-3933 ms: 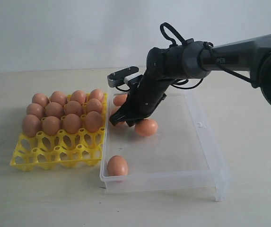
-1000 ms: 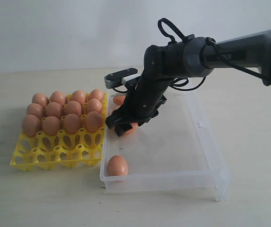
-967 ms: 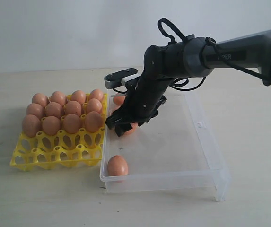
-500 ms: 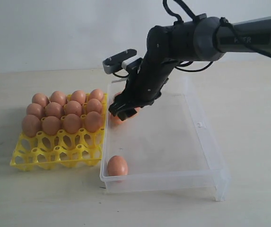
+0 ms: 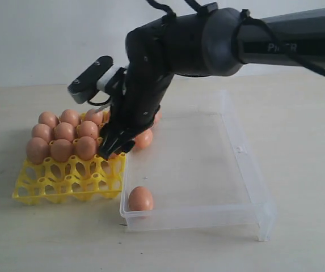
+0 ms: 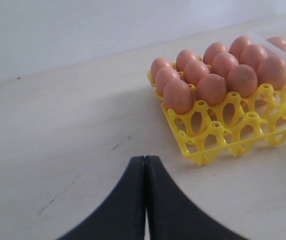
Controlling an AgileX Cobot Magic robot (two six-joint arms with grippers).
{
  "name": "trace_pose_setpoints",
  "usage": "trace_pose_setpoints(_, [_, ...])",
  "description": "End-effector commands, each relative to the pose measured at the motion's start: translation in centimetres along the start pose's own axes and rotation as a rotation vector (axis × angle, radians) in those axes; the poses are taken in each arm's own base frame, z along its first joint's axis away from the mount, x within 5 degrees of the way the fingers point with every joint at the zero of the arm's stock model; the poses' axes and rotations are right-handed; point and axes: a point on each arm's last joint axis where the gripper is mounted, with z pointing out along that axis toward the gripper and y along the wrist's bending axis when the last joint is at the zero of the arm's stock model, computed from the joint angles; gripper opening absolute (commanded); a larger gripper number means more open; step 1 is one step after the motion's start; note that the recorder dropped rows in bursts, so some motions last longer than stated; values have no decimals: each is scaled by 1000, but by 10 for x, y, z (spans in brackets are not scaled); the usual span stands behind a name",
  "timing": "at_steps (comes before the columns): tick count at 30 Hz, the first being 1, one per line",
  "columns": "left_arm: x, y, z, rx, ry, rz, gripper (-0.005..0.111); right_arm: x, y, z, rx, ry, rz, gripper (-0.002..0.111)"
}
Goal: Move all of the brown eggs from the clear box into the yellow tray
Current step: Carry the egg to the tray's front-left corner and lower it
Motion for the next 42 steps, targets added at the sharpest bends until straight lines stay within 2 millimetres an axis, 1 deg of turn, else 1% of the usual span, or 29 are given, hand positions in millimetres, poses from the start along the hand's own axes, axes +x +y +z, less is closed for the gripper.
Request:
trace_pose_setpoints(1, [-2,0,-1,2,-16,0,0,-21,35,-2,16,-121,-100,0])
trace_pose_setpoints(4, [-2,0,-1,2,-16,0,0,-31,56,4,9,-190,-146,0])
trace_pose_setpoints(7, [-2,0,-1,2,-16,0,0,-38,70,11,11,-248,-181,0])
trace_pose_setpoints(10, [-2,0,-1,2,-16,0,0,-42,79,21,17,-285,-214,0])
trace_pose_setpoints(14, [-2,0,-1,2,-16,0,0,-46,78,37,39,-264,-254,0])
trace_pose_setpoints(18, [-2,0,-1,2,-16,0,0,-55,74,42,88,-265,-316,0])
trace_pose_setpoints(22, [-2,0,-1,2,-16,0,0,-66,74,49,97,-303,-310,0])
trace_pose_setpoints(29, [-2,0,-1,2,-16,0,0,-78,83,61,99,-349,-326,0])
trace_pose_setpoints(32, [-2,0,-1,2,-16,0,0,-80,84,70,99,-352,-326,0])
trace_pose_setpoints(37, [-2,0,-1,2,-16,0,0,-84,87,77,98,-365,-328,0])
trace_pose_setpoints(42, [-2,0,-1,2,-16,0,0,-82,91,86,91,-349,-333,0])
